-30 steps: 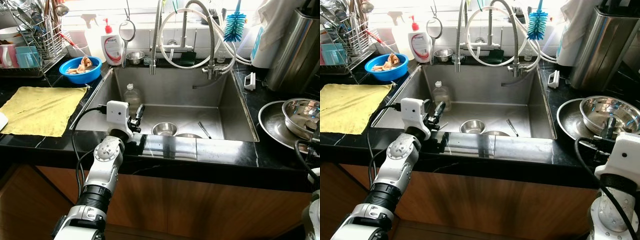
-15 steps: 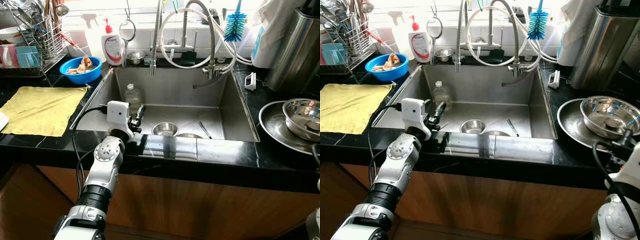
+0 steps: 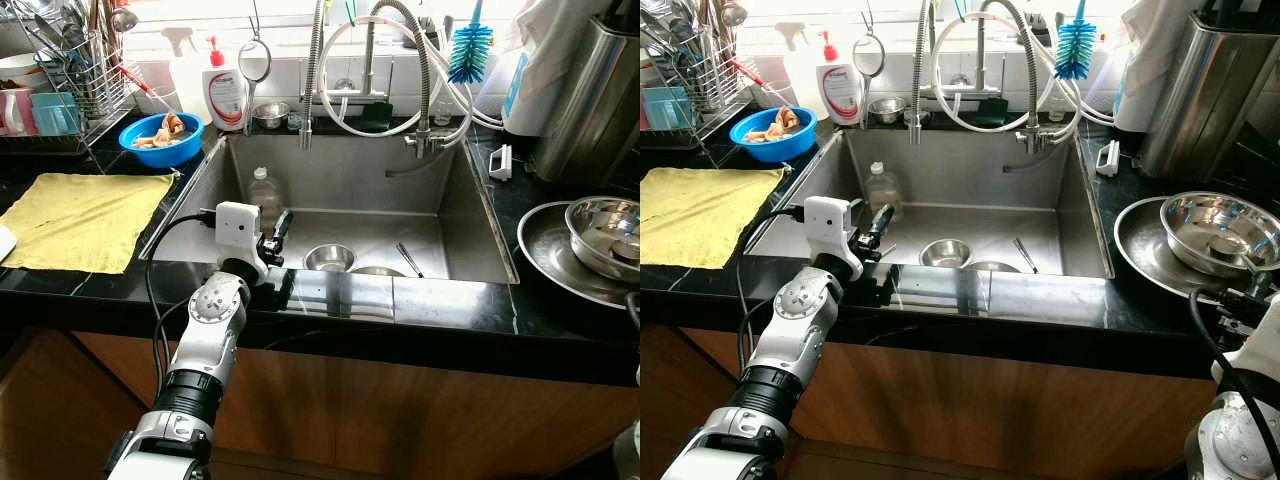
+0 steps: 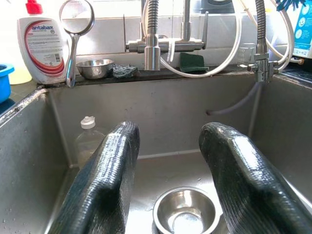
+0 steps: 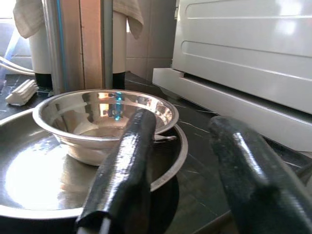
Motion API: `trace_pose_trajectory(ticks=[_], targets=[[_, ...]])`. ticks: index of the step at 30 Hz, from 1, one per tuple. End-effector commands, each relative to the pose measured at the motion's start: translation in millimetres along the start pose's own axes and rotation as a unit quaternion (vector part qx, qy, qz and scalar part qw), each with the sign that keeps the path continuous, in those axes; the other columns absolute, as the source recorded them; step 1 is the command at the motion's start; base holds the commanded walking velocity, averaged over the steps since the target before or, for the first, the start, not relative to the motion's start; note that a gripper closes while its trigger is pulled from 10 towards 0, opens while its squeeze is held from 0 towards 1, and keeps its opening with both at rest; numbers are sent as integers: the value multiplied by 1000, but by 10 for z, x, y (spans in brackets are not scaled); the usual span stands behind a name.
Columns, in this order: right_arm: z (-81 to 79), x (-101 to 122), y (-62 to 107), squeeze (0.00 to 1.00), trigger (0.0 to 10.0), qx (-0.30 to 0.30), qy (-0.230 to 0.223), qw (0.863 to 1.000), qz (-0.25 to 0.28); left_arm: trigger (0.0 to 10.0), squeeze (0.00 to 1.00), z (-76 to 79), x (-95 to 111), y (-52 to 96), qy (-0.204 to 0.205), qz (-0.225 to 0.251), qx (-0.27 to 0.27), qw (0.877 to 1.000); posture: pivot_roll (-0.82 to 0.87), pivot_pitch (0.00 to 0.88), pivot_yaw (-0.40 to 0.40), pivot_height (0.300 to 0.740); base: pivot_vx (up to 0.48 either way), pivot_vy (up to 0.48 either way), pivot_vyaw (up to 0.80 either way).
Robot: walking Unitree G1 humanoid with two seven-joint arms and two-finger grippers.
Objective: Kitchen organization
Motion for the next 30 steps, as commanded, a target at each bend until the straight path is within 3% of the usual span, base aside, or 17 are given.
trace_pose_trajectory(ticks=[1,7,9,23,25,26,27,28,30], targets=[[-28,-20,-10,0,2000,6,-2,1000,-8,10000,0,-5,35,-4,-8,6,-1,1000,-78,0,60,740,0,0,0],[-54,-26,-19,0,1137,12,-2,1000,-12,10000,0,-5,37,-6,-8,6,0,1000,-78,0,59,740,0,0,0],[-56,-24,-24,0,0,13,-2,1000,-12,10000,0,-8,38,-7,-8,6,1,1000,-79,0,58,740,0,0,0],[-102,41,-47,0,0,20,-6,1000,-2,10000,0,-39,46,-6,-11,7,6,1000,-76,0,56,740,0,0,0],[-140,107,-47,0,588,26,-12,1000,10,10000,0,-52,54,-9,-11,8,8,1000,-75,0,56,740,0,0,0],[-152,142,-49,0,3647,27,-17,999,16,10000,0,-54,55,-10,-12,8,8,1000,-72,0,57,740,0,0,0],[-158,163,-50,0,3647,28,-21,999,19,10000,0,-56,55,-11,-12,8,8,1000,-72,0,57,740,0,0,0],[-168,216,-57,0,10000,26,-32,999,25,10000,0,-58,56,-11,-12,8,8,1000,-74,0,57,740,0,0,0],[-192,358,-83,0,10000,26,-43,998,47,10000,0,-64,58,-14,-13,8,9,1000,-75,0,57,740,0,0,0]])
Point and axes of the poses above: a point about 5 cm out from each wrist's last joint towards the gripper, its own y axis pointing back from the gripper into the wrist, its own x axis along the axis of the wrist's last joint, z = x × y, the point moved 3 cm from there along -y, pointing out of the wrist towards the gripper, and after that the axes turned 2 degrees about y, right-handed, at the moved point
